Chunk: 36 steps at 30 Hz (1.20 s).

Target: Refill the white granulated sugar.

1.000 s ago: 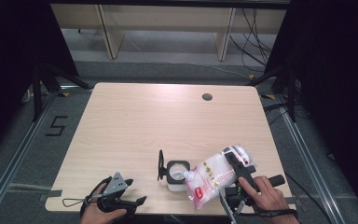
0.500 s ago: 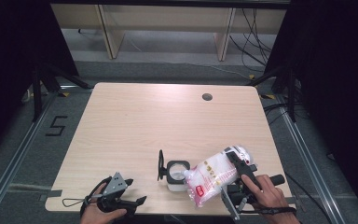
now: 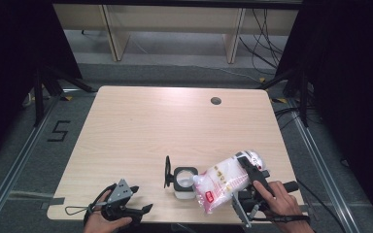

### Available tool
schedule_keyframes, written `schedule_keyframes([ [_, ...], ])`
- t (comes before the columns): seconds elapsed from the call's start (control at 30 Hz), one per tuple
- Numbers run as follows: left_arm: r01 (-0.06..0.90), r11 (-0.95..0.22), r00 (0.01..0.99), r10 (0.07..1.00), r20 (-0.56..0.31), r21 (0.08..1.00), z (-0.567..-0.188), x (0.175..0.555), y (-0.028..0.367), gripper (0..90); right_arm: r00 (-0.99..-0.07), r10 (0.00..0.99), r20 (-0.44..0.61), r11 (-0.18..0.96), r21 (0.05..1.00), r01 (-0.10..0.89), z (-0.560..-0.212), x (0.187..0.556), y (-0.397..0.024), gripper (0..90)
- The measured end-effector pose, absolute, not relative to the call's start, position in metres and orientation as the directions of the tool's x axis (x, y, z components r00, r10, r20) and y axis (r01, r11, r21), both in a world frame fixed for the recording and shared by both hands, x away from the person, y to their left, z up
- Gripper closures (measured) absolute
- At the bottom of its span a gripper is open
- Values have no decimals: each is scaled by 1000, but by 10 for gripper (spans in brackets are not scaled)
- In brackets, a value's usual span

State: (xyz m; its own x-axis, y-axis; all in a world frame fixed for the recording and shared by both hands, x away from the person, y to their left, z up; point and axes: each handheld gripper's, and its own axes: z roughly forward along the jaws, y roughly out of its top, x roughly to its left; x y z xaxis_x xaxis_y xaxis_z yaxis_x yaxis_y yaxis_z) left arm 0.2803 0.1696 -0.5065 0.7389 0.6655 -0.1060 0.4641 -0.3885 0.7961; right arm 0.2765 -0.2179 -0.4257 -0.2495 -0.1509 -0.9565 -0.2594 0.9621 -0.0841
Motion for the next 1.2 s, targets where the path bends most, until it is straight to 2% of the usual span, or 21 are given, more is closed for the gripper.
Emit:
schedule_keyframes([
  [0.17, 451, -397, 743, 663, -91, 799, -506, 281, 170, 204, -250, -167, -954, 959, -98, -267, -425, 277, -218, 411],
  [0.2, 448, -401, 746, 661, -86, 799, -506, 282, 170, 204, -265, -127, -956, 967, -60, -249, -429, 276, -218, 411],
  [0.3, 457, -393, 741, 665, -97, 798, -505, 281, 170, 204, -263, -131, -956, 966, -64, -251, -429, 274, -215, 411],
  [0.37, 452, -395, 742, 665, -91, 799, -506, 281, 170, 204, -241, -165, -956, 953, -92, -289, -426, 274, -212, 411],
  [0.47, 466, -386, 734, 671, -105, 796, -505, 281, 169, 204, -258, -139, -956, 961, -67, -269, -428, 270, -210, 411],
  [0.53, 449, -418, 748, 659, -77, 790, -505, 282, 171, 204, -266, -125, -956, 961, -49, -273, -429, 270, -209, 411],
  [0.6, 462, -386, 737, 669, -102, 798, -506, 280, 170, 204, -253, -158, -955, 950, -77, -302, -428, 273, -209, 411],
  [0.67, 457, -379, 739, 665, -107, 805, -505, 281, 169, 204, -257, -180, -949, 953, -104, -284, -427, 272, -209, 411],
  [0.73, 472, -400, 734, 672, -99, 786, -505, 281, 170, 204, -263, -135, -955, 963, -64, -261, -429, 272, -211, 411],
  [0.9, 462, -378, 736, 668, -110, 802, -505, 281, 168, 204, -260, -137, -956, 965, -70, -252, -426, 274, -217, 411],
  [0.97, 450, -405, 743, 664, -82, 796, -506, 282, 171, 204, -266, -114, -957, 967, -45, -252, -428, 276, -219, 411],
  [1.0, 463, -386, 733, 673, -100, 798, -507, 281, 169, 204, -271, -105, -957, 970, -38, -241, -428, 275, -219, 411],
  [1.07, 470, -382, 731, 673, -109, 796, -505, 280, 169, 204, -251, -156, -955, 960, -87, -267, -425, 275, -217, 411],
  [1.13, 473, -382, 730, 674, -111, 794, -505, 281, 169, 204, -264, -140, -954, 960, -66, -271, -427, 274, -215, 411],
  [1.17, 459, -397, 737, 670, -91, 795, -506, 281, 170, 204, -254, -160, -954, 955, -84, -285, -426, 274, -213, 411],
  [1.2, 465, -391, 733, 673, -97, 795, -507, 281, 170, 204, -267, -129, -955, 960, -53, -275, -428, 272, -213, 411],
])
